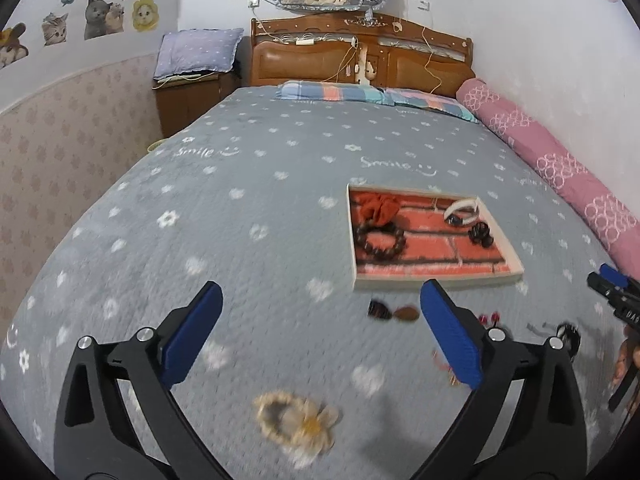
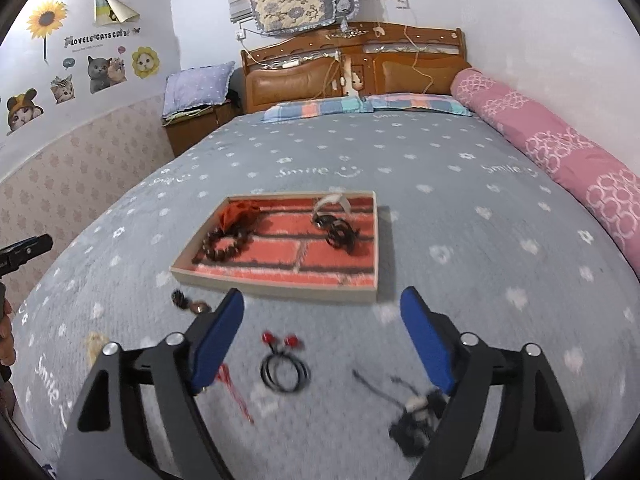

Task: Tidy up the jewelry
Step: 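Move left tool to the cream flower scrunchie while right tool moves to the black scrunchie, then close left tool on the cream flower scrunchie while right tool closes on the black scrunchie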

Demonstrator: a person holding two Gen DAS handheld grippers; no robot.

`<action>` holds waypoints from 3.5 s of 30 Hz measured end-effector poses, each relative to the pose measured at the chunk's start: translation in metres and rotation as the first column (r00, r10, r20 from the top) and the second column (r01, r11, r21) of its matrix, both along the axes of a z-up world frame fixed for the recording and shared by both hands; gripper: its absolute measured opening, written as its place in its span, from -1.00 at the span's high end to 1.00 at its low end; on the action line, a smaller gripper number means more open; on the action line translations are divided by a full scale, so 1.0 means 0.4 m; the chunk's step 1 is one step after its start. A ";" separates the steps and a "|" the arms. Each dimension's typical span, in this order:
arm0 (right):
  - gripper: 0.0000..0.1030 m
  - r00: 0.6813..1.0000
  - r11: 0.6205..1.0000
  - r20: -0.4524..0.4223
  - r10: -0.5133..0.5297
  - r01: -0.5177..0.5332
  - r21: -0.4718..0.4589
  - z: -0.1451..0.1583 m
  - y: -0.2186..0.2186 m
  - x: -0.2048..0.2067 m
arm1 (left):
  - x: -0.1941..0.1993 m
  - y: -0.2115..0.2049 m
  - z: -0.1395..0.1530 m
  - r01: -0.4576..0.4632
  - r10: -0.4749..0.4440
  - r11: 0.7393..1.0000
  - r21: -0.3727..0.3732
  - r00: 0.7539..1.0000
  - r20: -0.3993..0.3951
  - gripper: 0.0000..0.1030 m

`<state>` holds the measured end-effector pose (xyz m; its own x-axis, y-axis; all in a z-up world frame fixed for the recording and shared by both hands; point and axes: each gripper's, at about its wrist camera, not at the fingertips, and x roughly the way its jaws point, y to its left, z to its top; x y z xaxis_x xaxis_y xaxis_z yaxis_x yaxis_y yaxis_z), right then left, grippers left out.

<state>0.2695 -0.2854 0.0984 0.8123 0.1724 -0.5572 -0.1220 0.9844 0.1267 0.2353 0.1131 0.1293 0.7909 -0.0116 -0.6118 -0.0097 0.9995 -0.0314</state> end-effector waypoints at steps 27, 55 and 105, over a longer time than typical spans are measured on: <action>-0.76 0.983 0.975 0.008 -0.182 0.181 -0.131 -0.251 -0.129 -0.236 | -0.152 0.009 -0.345 -0.017 0.018 0.999 0.034 0.999 -0.027 -0.90; -0.16 0.977 0.972 -0.022 -0.210 0.207 -0.116 -0.285 -0.149 -0.145 | -0.111 0.002 -0.393 0.018 -0.016 0.999 0.040 0.999 -0.048 -0.65; 0.75 0.977 0.964 -0.022 -0.214 0.208 -0.164 -0.295 -0.137 -0.109 | -0.084 0.011 -0.433 0.057 -0.062 0.998 -0.038 0.990 -0.131 0.66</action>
